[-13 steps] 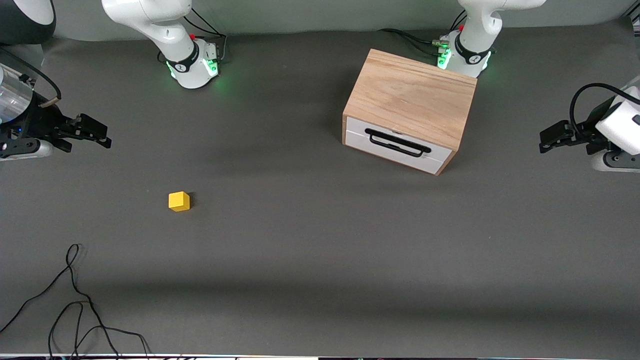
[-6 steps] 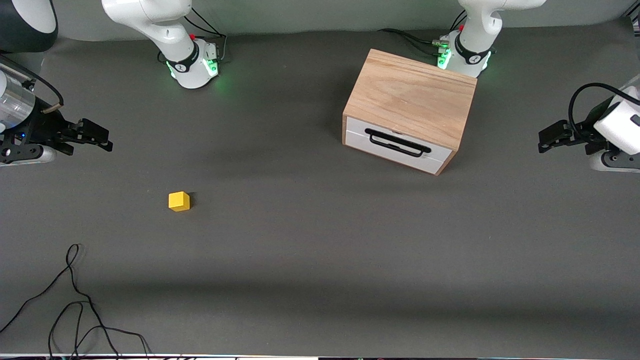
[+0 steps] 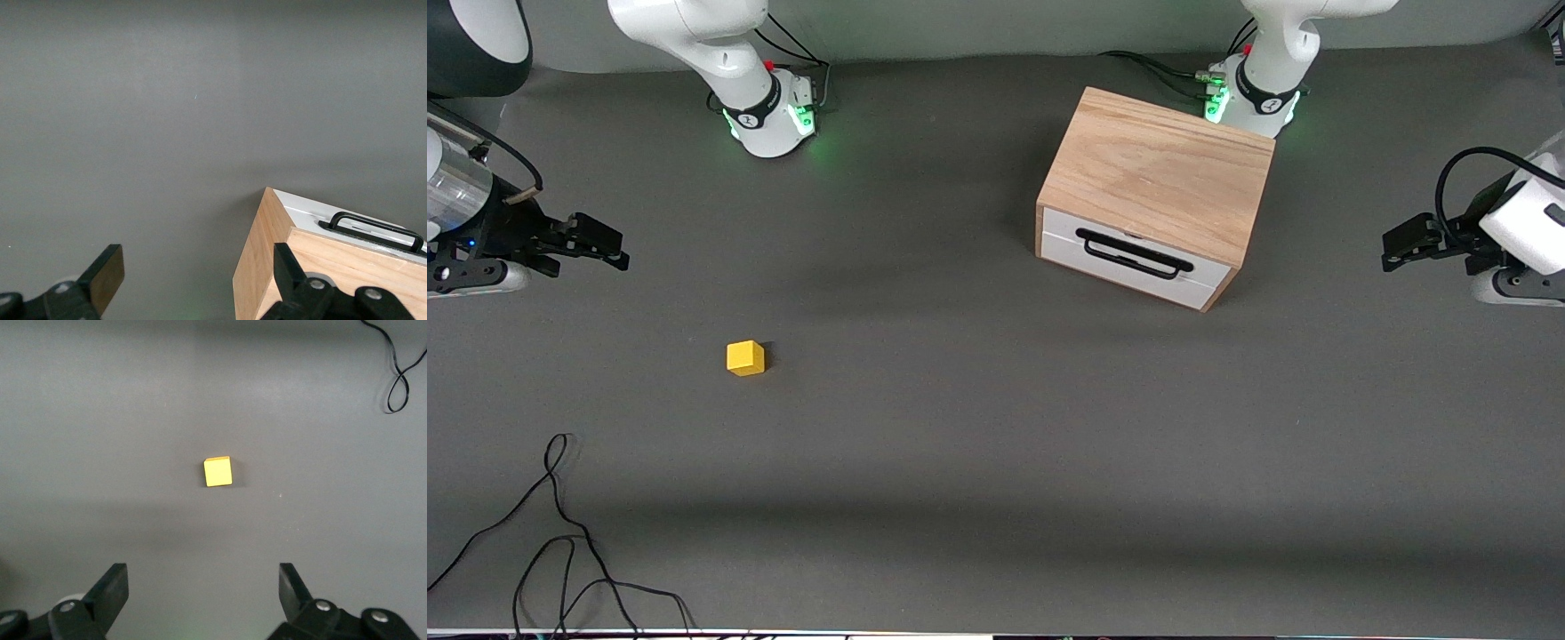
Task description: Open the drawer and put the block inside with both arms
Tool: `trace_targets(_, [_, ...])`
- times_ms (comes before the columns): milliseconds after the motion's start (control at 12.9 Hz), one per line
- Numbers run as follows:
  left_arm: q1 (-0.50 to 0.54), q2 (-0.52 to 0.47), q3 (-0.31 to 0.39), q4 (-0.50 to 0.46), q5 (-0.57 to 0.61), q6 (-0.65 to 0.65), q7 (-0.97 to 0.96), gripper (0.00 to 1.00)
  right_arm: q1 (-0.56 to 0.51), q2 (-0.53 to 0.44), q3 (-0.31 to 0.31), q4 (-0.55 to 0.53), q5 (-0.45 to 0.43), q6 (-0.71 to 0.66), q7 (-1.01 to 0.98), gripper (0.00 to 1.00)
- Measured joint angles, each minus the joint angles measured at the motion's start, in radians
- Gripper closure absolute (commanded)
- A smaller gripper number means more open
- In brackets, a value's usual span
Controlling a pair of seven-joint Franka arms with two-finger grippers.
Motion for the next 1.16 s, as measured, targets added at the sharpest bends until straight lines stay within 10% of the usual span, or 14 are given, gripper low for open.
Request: trace_targets(1163, [-0.005, 0.000, -0.028, 0.000, -0.003, 0.001, 0.000, 0.00, 0.000, 0.013, -0.001, -0.003, -0.002, 0.006, 0.000, 0.00])
